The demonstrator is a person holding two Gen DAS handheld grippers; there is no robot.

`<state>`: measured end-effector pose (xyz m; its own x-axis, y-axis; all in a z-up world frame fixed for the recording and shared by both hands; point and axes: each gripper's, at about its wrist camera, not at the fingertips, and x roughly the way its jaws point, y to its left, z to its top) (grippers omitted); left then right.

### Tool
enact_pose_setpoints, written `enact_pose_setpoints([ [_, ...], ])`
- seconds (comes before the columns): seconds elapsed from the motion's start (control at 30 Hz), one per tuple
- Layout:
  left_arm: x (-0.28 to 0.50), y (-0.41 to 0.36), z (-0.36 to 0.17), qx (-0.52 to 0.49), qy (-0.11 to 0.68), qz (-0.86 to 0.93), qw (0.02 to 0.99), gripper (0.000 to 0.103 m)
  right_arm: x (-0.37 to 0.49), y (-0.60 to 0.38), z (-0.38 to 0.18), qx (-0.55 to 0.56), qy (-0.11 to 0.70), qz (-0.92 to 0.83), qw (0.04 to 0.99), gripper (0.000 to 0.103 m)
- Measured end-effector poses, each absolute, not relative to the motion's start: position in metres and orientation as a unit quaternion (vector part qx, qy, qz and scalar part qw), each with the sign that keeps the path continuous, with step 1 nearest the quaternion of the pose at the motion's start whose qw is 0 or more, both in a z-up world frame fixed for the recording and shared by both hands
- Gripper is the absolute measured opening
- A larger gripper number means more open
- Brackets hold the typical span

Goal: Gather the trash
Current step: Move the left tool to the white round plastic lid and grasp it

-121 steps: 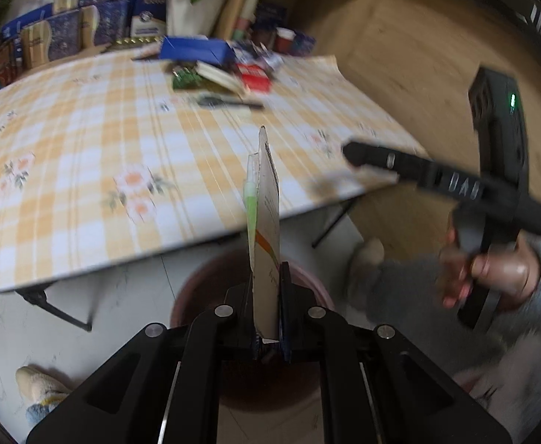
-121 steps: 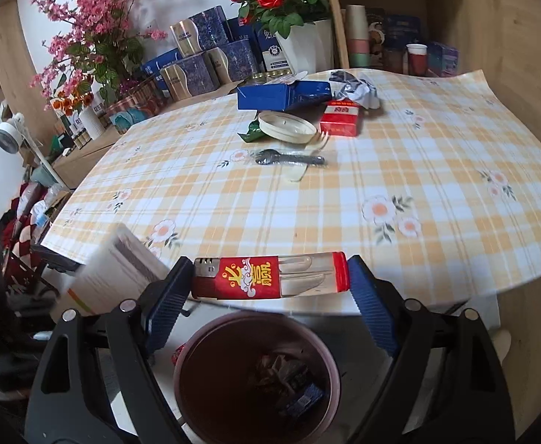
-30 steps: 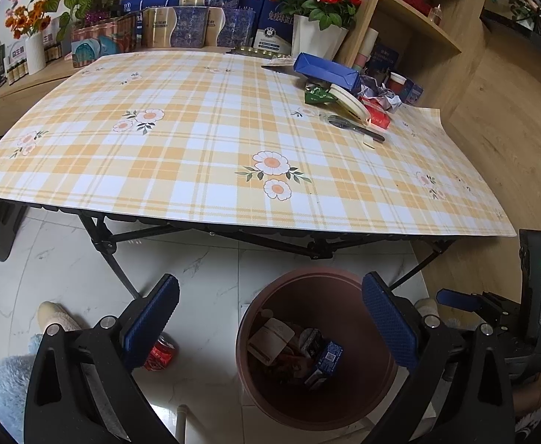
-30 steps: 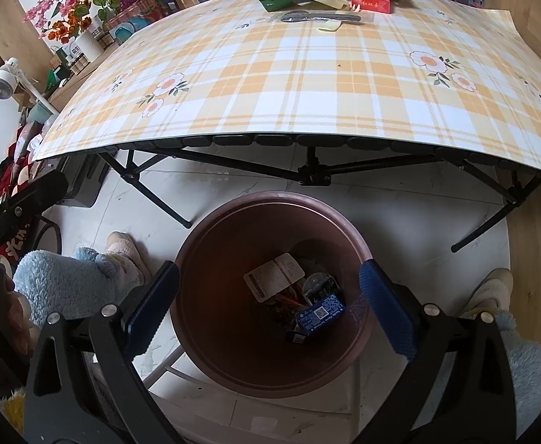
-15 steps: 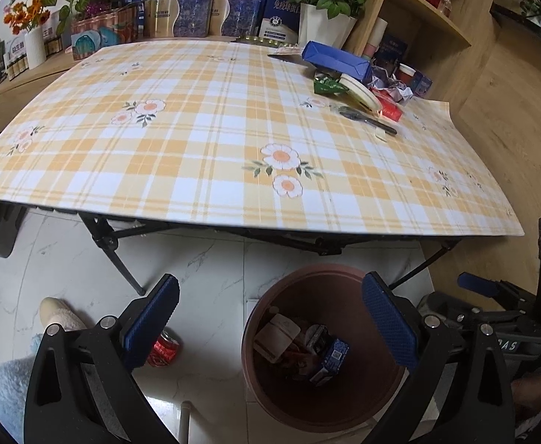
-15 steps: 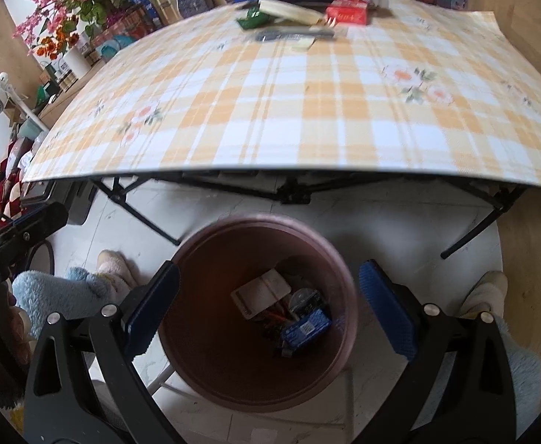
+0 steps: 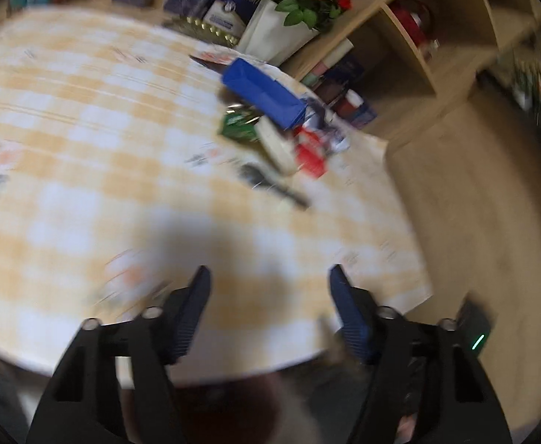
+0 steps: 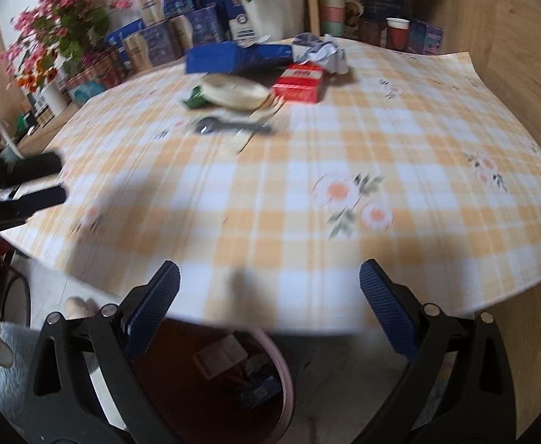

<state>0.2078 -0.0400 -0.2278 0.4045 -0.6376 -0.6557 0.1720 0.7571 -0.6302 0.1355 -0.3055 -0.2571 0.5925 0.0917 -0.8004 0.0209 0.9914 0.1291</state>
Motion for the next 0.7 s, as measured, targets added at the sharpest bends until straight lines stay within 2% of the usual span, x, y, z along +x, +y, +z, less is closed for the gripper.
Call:
enact_pose_setpoints([
  [0.13,0.264,-0.065,-0.23,-0.281,0.482,-0.245,0.793,0.049,0.147,-0.321,-0.255,0.072,0.444,0.005,0.893,0.096],
  [0.23,0.301,-0.084,-0.236,-0.304,0.491,-0.243,0.78,0.049,0.156,-0.331,-0.255,0.073,0.442,-0.002,0.894,0.096],
  [0.33,0.331,-0.102,-0.247,-0.283,0.511,-0.224,0.78,0.051,0.162,-0.34,-0.254,0.075,0.44,-0.006,0.895,0.096],
  [0.57,0.362,-0.114,-0.273,-0.272,0.535,-0.208,0.773,0.051,0.167,-0.35,-0.253,0.074,0.438,-0.009,0.896,0.096],
  [0.6,0.364,-0.114,-0.277,-0.276,0.538,-0.209,0.769,0.039,0.168,-0.35,-0.254,0.074,0.439,-0.009,0.895,0.096],
  [0.63,0.364,-0.113,-0.279,-0.281,0.541,-0.213,0.764,0.019,0.169,-0.351,-0.255,0.074,0.44,-0.009,0.895,0.096],
  [0.7,0.362,-0.109,-0.283,-0.284,0.546,-0.214,0.759,0.015,0.17,-0.351,-0.255,0.073,0.439,-0.008,0.896,0.096],
])
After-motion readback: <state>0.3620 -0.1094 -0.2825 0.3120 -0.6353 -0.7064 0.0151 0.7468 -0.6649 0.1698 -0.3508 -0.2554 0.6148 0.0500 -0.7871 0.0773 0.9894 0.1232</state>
